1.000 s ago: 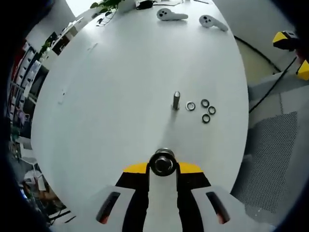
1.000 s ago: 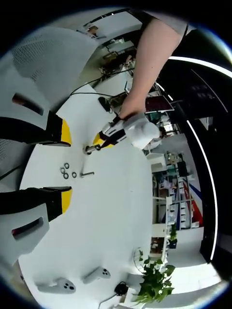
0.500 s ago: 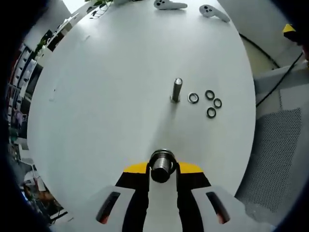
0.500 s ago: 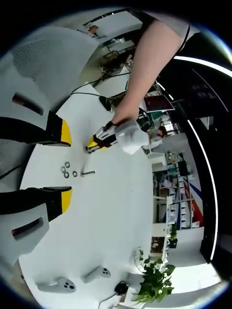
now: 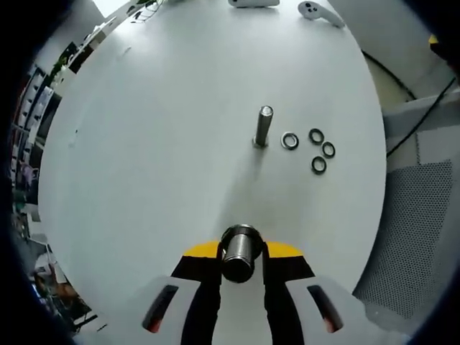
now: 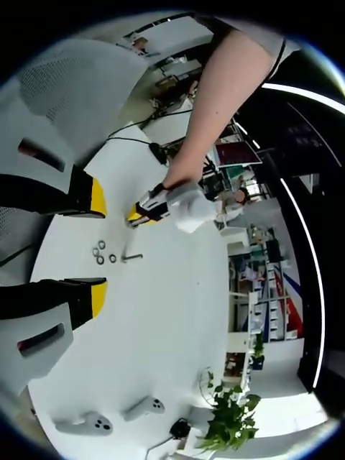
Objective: Place the washer onto the threaded stud by aligning its center hole with the stud, sliding it down to the base, and recovering from edge contact or off-axis alignment until the washer reaches the visible bottom stop.
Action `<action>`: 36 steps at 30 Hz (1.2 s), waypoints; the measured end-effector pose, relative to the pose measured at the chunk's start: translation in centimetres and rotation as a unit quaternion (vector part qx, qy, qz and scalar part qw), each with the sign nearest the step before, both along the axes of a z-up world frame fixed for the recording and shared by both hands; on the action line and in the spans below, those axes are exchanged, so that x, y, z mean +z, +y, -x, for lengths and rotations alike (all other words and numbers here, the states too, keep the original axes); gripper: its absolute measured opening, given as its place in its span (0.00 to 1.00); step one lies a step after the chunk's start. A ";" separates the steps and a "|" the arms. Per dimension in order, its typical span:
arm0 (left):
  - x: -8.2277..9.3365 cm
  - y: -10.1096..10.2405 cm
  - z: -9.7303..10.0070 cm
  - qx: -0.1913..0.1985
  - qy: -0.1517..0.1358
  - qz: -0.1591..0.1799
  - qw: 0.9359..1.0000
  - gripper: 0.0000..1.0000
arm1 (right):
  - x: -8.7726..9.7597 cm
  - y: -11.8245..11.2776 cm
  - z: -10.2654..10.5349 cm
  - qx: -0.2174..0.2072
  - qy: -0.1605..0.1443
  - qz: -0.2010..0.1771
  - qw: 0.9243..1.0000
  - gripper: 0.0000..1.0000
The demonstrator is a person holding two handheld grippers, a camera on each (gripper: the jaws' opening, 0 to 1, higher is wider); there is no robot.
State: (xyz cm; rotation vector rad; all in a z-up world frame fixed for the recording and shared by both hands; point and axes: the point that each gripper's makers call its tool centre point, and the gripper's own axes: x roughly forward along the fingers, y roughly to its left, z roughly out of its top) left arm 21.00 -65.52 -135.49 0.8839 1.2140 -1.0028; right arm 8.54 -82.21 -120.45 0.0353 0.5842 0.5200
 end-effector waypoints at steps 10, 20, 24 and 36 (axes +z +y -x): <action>2.1 0.8 -0.1 0.028 -0.040 0.030 0.998 0.28 | -0.2 0.2 0.1 0.008 0.003 0.003 1.000 0.35; 5.4 2.9 -0.1 0.120 -0.084 0.101 0.984 0.28 | -0.4 0.6 0.3 0.020 0.007 0.004 1.000 0.35; 6.8 3.1 0.9 0.156 -0.094 0.131 0.975 0.28 | -0.4 0.7 0.4 0.025 0.008 0.004 1.000 0.35; 9.8 3.2 3.9 0.200 -0.142 0.207 0.947 0.28 | -0.4 1.0 0.5 0.034 0.008 0.006 0.999 0.35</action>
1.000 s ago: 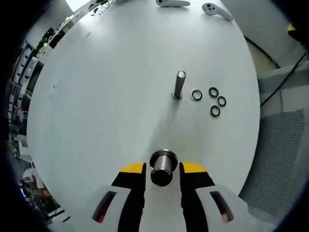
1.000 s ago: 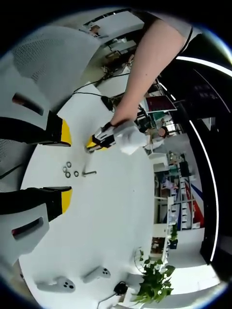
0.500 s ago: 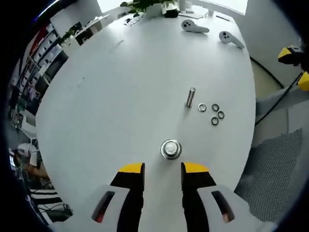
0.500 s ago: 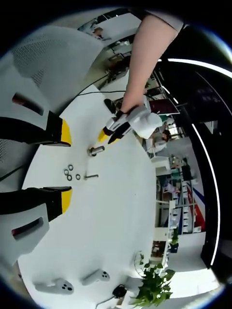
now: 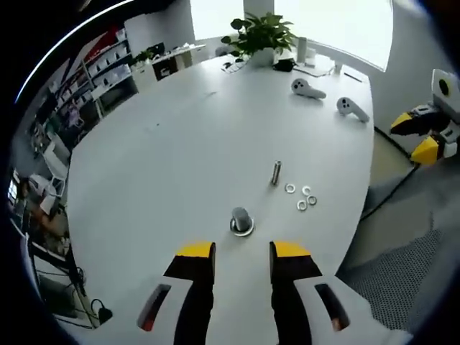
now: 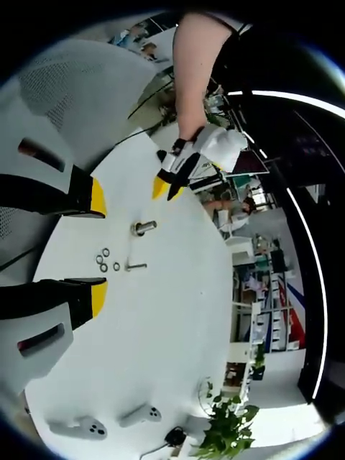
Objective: Place the washer onto the threaded stud by aligning its center hole with the stud, sliding it down to the base, and recovering from edge contact or off-axis alignment until the washer reaches the visible bottom stop.
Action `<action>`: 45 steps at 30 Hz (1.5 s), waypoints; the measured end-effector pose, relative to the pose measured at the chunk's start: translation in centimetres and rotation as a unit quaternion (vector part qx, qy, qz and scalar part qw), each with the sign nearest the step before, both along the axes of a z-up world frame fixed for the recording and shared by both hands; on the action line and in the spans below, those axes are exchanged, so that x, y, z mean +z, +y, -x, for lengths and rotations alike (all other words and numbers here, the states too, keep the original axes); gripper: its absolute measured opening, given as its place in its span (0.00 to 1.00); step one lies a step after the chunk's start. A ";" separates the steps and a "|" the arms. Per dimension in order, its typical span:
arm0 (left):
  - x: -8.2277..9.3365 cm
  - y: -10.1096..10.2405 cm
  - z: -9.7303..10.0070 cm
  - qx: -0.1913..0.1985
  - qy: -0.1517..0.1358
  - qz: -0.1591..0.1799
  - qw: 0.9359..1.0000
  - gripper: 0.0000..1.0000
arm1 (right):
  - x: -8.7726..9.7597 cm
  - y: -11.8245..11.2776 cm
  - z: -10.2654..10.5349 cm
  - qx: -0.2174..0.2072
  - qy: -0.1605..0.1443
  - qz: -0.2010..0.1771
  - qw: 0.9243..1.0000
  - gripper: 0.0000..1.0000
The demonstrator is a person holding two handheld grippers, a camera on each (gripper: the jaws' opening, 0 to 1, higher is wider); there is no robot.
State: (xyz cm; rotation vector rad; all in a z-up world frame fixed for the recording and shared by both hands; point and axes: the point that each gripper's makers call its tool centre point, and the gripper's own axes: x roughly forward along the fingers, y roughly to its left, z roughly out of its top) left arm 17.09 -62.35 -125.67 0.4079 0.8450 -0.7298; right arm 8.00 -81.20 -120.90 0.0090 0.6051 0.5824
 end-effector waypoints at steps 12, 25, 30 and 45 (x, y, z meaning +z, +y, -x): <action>4.2 -0.5 2.7 0.028 -0.053 0.083 0.995 0.30 | -0.4 0.3 0.3 0.013 0.010 0.006 1.000 0.35; 6.1 2.1 6.7 0.066 -0.067 0.122 0.988 0.32 | -0.6 0.3 0.5 0.015 0.017 0.013 1.000 0.35; 7.1 2.3 8.5 0.063 -0.073 0.158 0.983 0.33 | -0.6 0.4 0.5 0.018 0.017 0.011 1.000 0.35; 7.4 6.2 10.1 0.081 -0.088 0.123 0.985 0.34 | -0.6 0.2 0.4 0.013 0.017 0.009 1.000 0.35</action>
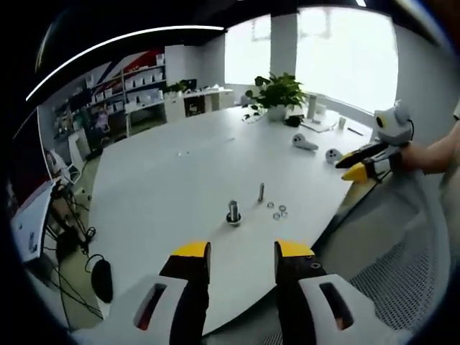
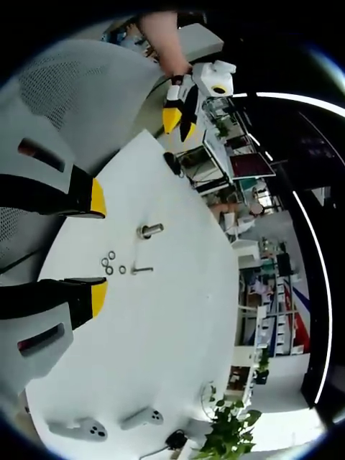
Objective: Place the washer onto the threaded stud by aligning its center hole with the stud, sliding it down to the base, and recovering from edge contact or off-axis alignment until the washer reaches the visible bottom stop.
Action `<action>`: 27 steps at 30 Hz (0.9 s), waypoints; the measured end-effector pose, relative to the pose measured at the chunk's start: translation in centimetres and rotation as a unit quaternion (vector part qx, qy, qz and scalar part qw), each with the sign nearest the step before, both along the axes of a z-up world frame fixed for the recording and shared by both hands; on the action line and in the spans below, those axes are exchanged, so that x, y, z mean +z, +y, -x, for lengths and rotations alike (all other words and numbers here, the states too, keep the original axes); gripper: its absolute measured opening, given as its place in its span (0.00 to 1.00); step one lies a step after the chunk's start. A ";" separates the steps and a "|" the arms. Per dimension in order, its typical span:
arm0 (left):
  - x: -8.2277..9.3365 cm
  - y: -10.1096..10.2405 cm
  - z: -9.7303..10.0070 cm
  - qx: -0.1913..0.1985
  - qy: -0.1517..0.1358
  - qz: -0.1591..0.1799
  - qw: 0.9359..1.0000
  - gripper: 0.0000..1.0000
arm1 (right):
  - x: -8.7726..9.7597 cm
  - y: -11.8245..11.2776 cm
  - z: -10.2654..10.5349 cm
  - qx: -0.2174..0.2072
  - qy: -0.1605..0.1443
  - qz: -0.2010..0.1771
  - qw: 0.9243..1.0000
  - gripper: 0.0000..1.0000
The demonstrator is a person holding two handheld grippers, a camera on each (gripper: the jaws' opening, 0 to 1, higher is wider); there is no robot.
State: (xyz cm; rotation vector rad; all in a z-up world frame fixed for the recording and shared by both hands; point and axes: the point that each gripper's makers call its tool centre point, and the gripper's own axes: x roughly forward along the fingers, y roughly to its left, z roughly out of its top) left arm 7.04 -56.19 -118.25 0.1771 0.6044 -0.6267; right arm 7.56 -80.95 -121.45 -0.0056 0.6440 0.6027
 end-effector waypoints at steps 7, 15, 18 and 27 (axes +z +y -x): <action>0.2 0.1 0.9 0.013 -0.009 0.028 0.999 0.31 | -0.4 0.2 0.2 0.008 0.008 0.007 1.000 0.35; -0.1 -0.1 1.5 0.010 -0.018 0.033 0.999 0.30 | -0.7 0.4 0.5 0.018 0.016 0.016 1.000 0.35; 0.1 -0.3 1.4 0.001 -0.022 0.039 0.999 0.30 | -0.6 0.4 0.5 0.016 0.016 0.013 1.000 0.35; -0.4 -0.2 1.4 0.001 -0.014 0.036 0.999 0.30 | -0.9 0.7 0.7 0.021 0.022 0.013 0.999 0.35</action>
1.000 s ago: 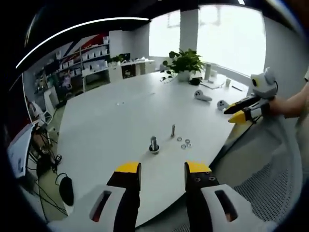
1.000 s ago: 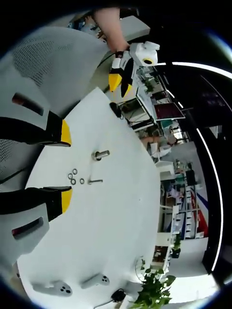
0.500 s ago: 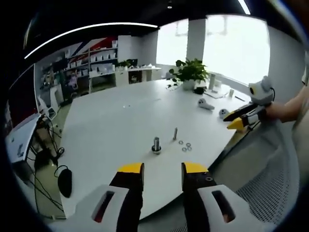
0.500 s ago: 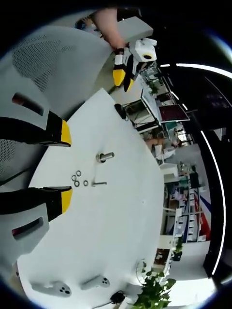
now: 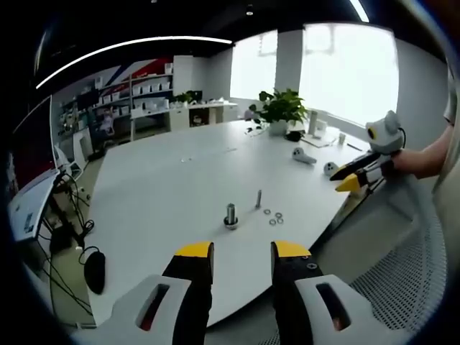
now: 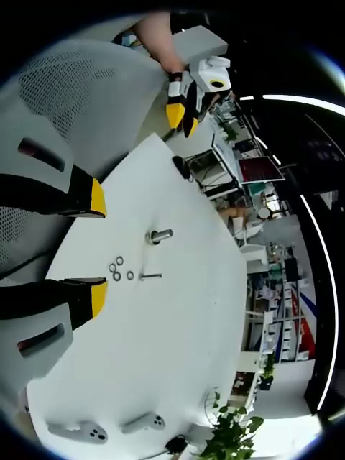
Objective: Place the washer onto the threaded stud by aligning its center hole with the stud, sliding it down to the base, and recovering from edge contact or off-axis alignment until the washer reaches the visible bottom stop.
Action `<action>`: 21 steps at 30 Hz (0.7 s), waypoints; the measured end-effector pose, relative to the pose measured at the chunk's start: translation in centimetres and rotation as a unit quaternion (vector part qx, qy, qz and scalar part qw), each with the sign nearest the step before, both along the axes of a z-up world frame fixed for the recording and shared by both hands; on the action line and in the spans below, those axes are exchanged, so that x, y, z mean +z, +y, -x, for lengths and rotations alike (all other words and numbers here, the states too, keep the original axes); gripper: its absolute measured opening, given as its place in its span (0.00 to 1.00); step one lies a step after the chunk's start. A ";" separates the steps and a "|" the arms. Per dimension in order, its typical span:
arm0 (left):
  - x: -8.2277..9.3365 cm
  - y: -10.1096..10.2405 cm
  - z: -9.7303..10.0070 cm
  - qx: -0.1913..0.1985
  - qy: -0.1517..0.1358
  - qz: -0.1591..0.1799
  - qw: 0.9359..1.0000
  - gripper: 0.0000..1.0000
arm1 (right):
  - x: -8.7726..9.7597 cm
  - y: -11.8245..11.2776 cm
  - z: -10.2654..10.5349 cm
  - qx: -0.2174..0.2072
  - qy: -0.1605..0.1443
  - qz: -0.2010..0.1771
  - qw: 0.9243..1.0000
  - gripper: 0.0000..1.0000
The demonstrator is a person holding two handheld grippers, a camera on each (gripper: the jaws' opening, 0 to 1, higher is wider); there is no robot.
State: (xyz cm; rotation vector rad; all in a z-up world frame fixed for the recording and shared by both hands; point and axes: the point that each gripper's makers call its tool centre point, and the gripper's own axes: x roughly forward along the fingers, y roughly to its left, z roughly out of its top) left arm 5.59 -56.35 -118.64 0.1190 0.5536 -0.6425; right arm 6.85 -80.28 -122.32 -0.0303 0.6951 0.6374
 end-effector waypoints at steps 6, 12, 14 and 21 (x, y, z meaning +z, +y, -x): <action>-0.3 -0.1 0.3 -0.007 0.005 -0.008 1.000 0.29 | 0.0 0.0 0.1 0.002 0.000 0.000 1.000 0.35; -0.2 0.0 0.0 -0.002 0.002 -0.003 1.000 0.29 | 0.1 0.0 0.0 0.001 -0.001 0.002 1.000 0.35; -0.2 -0.1 0.1 -0.005 0.002 -0.004 1.000 0.29 | 0.1 -0.1 -0.1 -0.002 -0.002 0.001 1.000 0.35; -0.1 -0.3 0.1 -0.009 0.003 0.002 1.000 0.29 | 0.0 0.0 0.0 0.004 -0.001 0.004 1.000 0.35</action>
